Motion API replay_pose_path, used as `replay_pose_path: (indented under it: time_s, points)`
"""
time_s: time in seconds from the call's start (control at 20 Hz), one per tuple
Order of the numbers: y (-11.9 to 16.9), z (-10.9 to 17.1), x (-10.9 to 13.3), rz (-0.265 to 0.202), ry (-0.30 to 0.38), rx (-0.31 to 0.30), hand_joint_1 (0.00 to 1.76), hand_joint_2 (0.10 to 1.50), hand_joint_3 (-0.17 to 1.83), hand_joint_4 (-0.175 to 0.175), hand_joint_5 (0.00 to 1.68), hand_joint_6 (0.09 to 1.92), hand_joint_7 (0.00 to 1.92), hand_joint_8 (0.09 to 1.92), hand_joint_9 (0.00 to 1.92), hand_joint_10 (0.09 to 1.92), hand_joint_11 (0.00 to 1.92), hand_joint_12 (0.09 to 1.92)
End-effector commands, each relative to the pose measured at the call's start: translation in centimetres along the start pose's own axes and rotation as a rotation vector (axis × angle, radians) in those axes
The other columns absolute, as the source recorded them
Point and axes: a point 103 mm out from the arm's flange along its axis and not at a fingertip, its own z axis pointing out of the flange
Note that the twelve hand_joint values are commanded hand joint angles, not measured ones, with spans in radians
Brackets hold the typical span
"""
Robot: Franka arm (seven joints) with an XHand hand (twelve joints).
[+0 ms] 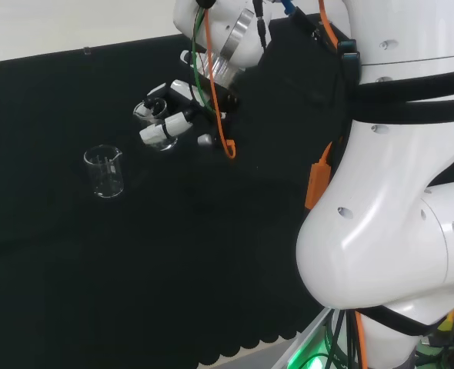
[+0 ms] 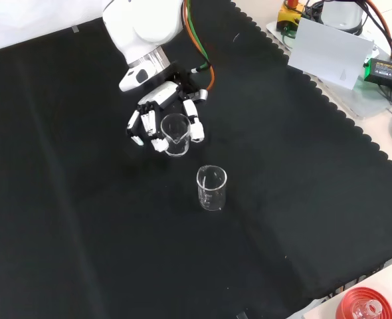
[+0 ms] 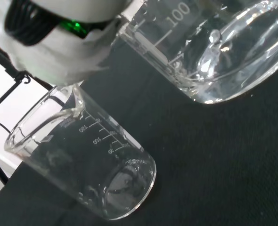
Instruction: Pour the water from the handheld beaker into the one on the table.
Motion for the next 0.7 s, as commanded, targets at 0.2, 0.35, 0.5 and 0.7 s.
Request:
replay_pose_path:
  time_s: [0.2,0.35,0.5,0.7]
  points:
    - [-0.5,-1.1,0.9,-0.011,-0.029,0.009,1.13,0.80,0.33,0.175,1.34,0.43,1.83,0.09,1.45,0.16,0.34,1.32]
    - [-0.6,-1.6,1.4,-0.018,-0.048,0.027,1.13,0.80,0.34,0.175,1.34,0.43,1.83,0.09,1.45,0.16,0.34,1.32]
    - [-0.5,-1.8,1.8,-0.022,-0.077,0.059,1.13,0.79,0.36,0.175,1.34,0.44,1.83,0.09,1.46,0.15,0.34,1.32]
    - [-0.5,-1.9,2.4,-0.028,-0.146,0.117,1.13,0.77,0.39,0.175,1.34,0.45,1.83,0.09,1.46,0.14,0.34,1.32]
